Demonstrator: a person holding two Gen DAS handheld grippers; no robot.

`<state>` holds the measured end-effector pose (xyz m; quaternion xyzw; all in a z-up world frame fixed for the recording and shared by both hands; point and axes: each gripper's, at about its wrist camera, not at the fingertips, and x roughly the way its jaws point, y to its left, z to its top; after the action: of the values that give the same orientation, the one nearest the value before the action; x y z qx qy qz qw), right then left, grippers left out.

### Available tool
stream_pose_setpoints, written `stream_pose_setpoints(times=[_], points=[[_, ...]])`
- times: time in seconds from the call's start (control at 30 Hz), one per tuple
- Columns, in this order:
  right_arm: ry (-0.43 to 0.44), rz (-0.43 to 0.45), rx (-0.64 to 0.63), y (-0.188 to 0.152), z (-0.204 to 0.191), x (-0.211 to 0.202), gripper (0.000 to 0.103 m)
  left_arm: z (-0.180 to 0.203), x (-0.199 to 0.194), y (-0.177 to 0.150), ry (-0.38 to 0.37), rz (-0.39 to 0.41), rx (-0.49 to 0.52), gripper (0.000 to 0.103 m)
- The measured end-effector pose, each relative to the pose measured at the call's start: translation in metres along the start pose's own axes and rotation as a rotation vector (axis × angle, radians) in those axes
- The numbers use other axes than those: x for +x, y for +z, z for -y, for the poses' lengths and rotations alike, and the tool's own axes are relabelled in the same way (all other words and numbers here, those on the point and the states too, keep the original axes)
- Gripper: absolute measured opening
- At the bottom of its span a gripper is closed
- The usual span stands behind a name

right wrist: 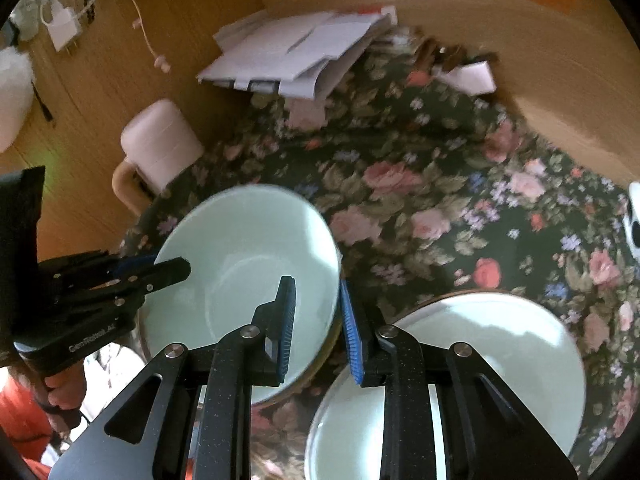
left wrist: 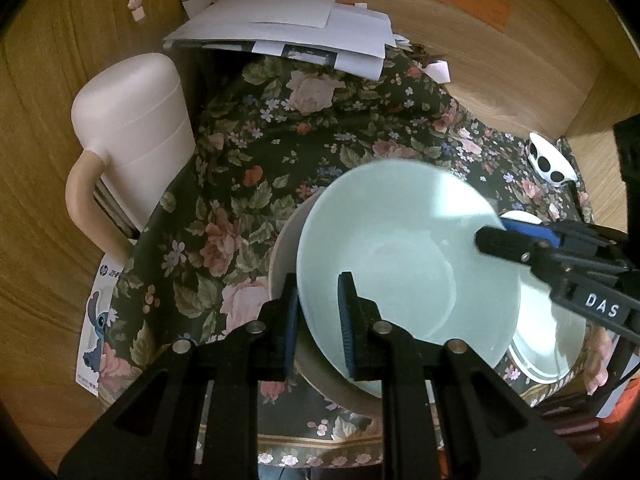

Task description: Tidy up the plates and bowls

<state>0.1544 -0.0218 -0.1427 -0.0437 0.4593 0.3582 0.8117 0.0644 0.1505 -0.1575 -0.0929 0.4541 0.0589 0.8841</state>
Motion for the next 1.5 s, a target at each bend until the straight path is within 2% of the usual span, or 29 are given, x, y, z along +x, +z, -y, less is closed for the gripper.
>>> stream_pose_setpoints(times=[0.3, 0.37, 0.5, 0.53, 0.6, 0.8, 1.03, 1.2, 1.5], points=[[-0.008, -0.012, 0.019, -0.005, 0.013, -0.003, 0.024, 0.003, 0.000, 0.011, 0.034, -0.004, 0.014, 0.020], [-0.014, 0.005, 0.020, -0.004, 0.016, -0.009, 0.028, 0.007, -0.002, 0.014, 0.050, 0.004, 0.030, 0.032], [-0.049, 0.057, 0.020, -0.001, 0.022, -0.027, 0.046, 0.019, -0.016, 0.021, 0.073, 0.072, 0.085, 0.051], [-0.061, 0.072, 0.020, 0.000, 0.025, -0.032, 0.047, 0.024, -0.020, 0.024, 0.073, 0.086, 0.104, 0.056], [-0.081, 0.097, 0.021, 0.001, 0.030, -0.042, 0.053, 0.031, -0.025, 0.029, 0.074, 0.103, 0.125, 0.057], [-0.198, 0.202, 0.043, 0.006, 0.060, -0.087, 0.067, 0.061, -0.038, 0.049, 0.023, 0.152, 0.165, 0.065], [-0.324, 0.285, 0.119, 0.006, 0.108, -0.132, 0.073, 0.114, -0.048, 0.075, -0.062, 0.218, 0.225, 0.076], [-0.405, 0.304, 0.184, 0.004, 0.149, -0.151, 0.075, 0.149, -0.042, 0.092, -0.112, 0.234, 0.251, 0.080], [-0.525, 0.277, 0.330, -0.004, 0.231, -0.153, 0.075, 0.205, -0.006, 0.124, -0.143, 0.185, 0.307, 0.081]])
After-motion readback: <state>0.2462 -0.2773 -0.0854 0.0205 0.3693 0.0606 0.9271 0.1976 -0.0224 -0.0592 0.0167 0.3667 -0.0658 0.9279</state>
